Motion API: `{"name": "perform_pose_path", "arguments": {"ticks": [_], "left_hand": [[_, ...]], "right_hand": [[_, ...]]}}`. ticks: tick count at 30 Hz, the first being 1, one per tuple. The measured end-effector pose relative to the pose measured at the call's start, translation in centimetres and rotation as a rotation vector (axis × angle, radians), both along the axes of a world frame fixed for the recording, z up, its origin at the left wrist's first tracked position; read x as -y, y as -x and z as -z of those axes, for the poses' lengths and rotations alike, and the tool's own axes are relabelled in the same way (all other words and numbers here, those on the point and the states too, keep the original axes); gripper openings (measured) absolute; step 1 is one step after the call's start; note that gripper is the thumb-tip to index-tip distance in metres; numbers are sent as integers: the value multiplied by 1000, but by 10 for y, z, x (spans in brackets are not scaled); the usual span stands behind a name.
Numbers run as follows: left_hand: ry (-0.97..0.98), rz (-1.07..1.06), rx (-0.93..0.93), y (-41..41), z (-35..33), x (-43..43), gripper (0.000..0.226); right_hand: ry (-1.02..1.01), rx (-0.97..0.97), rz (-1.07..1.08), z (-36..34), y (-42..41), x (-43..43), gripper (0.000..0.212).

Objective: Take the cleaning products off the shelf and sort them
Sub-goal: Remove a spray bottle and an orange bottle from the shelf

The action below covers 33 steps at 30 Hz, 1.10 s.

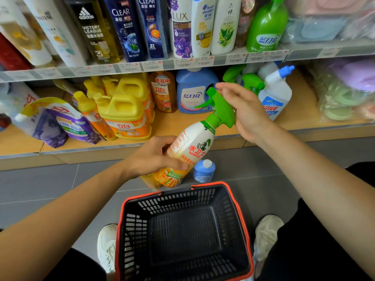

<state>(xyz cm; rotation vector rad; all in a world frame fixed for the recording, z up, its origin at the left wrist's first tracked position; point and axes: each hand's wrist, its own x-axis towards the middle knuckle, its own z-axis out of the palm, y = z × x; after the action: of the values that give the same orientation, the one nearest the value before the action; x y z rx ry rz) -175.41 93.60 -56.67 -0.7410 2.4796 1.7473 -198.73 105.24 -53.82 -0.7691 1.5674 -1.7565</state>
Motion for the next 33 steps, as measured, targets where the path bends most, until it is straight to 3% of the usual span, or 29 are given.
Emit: {"name": "perform_pose_path", "arguments": {"ticks": [4,8,12,16,18,20,22,26,29,33], "left_hand": [[-209,-156,-78,2,2,-2,52],[-371,-296,-149,8,-3,-2,50],[-466,-424,-144,10,-8,2,41],[-410,-384,-159,7,-8,3,35],[-438,-405,-238,7,-7,2,34],[-459,-432,-323,7,-7,3,40],[-439,-401,-376,7,-9,5,40],[-305,-358,-417,3,-13,10,39],[-156,-381,-410,4,-14,6,52],[8,-455,-504,8,-15,-2,42]], "right_hand": [[-164,147,45,12,-9,-4,31],[-253,173,-169,28,-35,-12,37],[-186,206,-302,40,-64,-12,55],[-79,224,-320,39,-70,-12,78],[-45,197,-315,37,-68,-11,69],[-19,216,-294,33,-64,-7,47],[-20,254,-291,29,-57,-6,44],[-2,98,-357,23,-50,-12,73],[-2,-48,-337,20,-48,-14,75],[-58,-72,-313,18,-44,-16,66]]}}
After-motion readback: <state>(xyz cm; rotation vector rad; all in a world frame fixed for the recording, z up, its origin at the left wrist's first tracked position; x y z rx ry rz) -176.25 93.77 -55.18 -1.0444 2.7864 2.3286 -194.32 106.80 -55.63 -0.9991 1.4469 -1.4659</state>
